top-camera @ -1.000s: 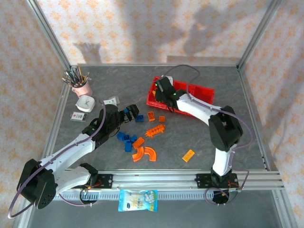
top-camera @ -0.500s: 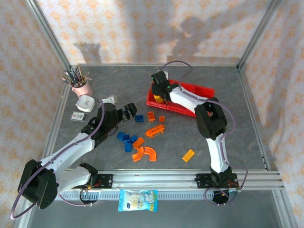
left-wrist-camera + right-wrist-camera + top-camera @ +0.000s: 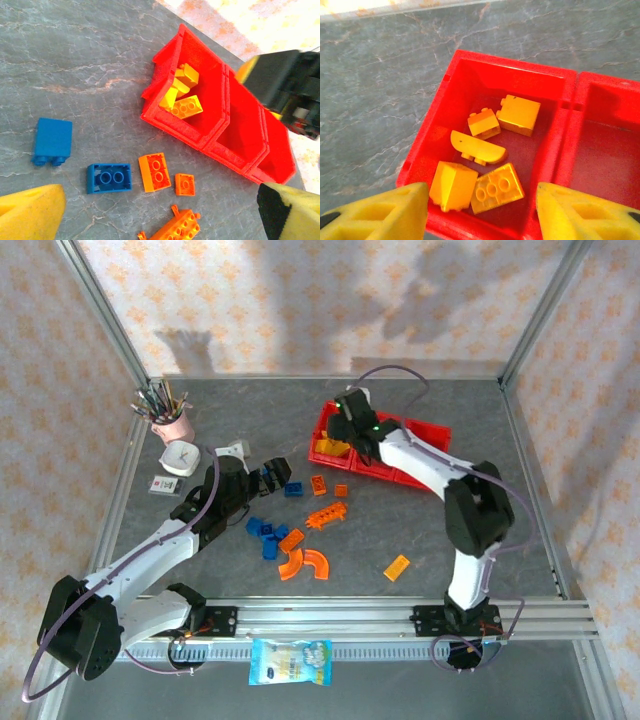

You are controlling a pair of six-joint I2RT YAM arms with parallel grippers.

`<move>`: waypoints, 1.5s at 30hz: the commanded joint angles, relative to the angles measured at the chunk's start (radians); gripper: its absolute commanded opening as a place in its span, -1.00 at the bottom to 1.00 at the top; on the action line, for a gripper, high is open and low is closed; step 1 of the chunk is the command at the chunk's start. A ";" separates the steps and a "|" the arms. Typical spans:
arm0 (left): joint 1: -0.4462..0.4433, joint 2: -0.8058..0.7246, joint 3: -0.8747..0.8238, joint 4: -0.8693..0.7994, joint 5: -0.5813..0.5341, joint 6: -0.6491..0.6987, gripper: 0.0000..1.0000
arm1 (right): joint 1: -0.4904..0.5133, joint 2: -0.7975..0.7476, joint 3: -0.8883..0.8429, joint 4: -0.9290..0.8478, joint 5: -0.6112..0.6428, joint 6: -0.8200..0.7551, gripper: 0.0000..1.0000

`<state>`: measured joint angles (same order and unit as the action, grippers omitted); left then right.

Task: Sort the legos into containers by color
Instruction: Pick up the lego from the bottom-center of the table.

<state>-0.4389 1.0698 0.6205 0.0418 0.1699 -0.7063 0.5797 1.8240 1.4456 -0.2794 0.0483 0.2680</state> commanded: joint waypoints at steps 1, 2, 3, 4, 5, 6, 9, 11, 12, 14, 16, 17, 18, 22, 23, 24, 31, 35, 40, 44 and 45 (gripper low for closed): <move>-0.024 0.000 0.025 0.032 0.019 0.002 0.98 | 0.002 -0.116 -0.089 -0.045 0.028 0.033 0.22; -0.035 0.002 0.025 0.032 0.013 0.004 0.98 | 0.002 -0.150 -0.123 -0.055 0.028 0.045 0.25; -0.046 0.003 0.025 0.033 0.008 0.005 0.98 | 0.002 -0.178 -0.151 -0.064 0.028 0.054 0.26; -0.060 0.005 0.024 0.034 0.001 0.005 0.98 | 0.002 -0.212 -0.186 -0.075 0.030 0.066 0.28; -0.073 0.007 0.024 0.034 -0.003 0.004 0.98 | 0.002 -0.243 -0.218 -0.089 0.033 0.080 0.30; -0.084 0.007 0.023 0.038 -0.006 0.001 0.98 | 0.001 -0.270 -0.247 -0.102 0.033 0.092 0.31; -0.123 0.010 0.014 0.052 -0.012 -0.008 0.98 | 0.003 -0.349 -0.336 -0.156 0.029 0.133 0.35; -0.148 0.007 0.004 0.058 -0.017 -0.019 0.99 | 0.010 -0.398 -0.395 -0.206 0.045 0.167 0.37; -0.157 0.006 -0.002 0.064 -0.017 -0.023 0.98 | 0.016 -0.423 -0.421 -0.228 0.057 0.184 0.38; -0.176 -0.001 -0.015 0.068 -0.025 -0.034 0.98 | 0.034 -0.477 -0.487 -0.275 0.076 0.234 0.41; -0.198 -0.007 -0.029 0.076 -0.033 -0.046 0.98 | 0.058 -0.528 -0.545 -0.312 0.089 0.284 0.44; -0.208 -0.008 -0.035 0.082 -0.036 -0.053 0.98 | 0.073 -0.551 -0.570 -0.339 0.100 0.314 0.47; -0.216 -0.008 -0.041 0.085 -0.036 -0.061 0.98 | 0.085 -0.566 -0.589 -0.364 0.108 0.345 0.49; -0.258 -0.003 -0.060 0.106 -0.041 -0.092 0.98 | 0.158 -0.622 -0.675 -0.447 0.127 0.489 0.56; -0.268 0.001 -0.063 0.112 -0.043 -0.098 0.99 | 0.178 -0.632 -0.699 -0.459 0.126 0.530 0.58; -0.277 0.006 -0.065 0.117 -0.045 -0.103 0.98 | 0.195 -0.637 -0.719 -0.465 0.123 0.563 0.59; -0.311 0.050 -0.061 0.127 -0.053 -0.108 0.98 | 0.314 -0.674 -0.837 -0.488 0.099 0.777 0.62; -0.316 0.064 -0.061 0.135 -0.055 -0.107 0.99 | 0.364 -0.690 -0.893 -0.432 0.062 0.844 0.59; -0.315 0.073 -0.058 0.133 -0.049 -0.102 0.98 | 0.417 -0.648 -0.899 -0.433 0.074 0.917 0.55; -0.315 0.071 -0.061 0.133 -0.053 -0.101 0.99 | 0.424 -0.607 -0.889 -0.378 0.064 0.911 0.45; -0.315 0.070 -0.061 0.132 -0.053 -0.101 0.98 | 0.426 -0.601 -0.883 -0.368 0.063 0.907 0.43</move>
<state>-0.7467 1.1351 0.5598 0.1471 0.1410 -0.8074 0.9974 1.2106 0.5518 -0.6800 0.0937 1.1404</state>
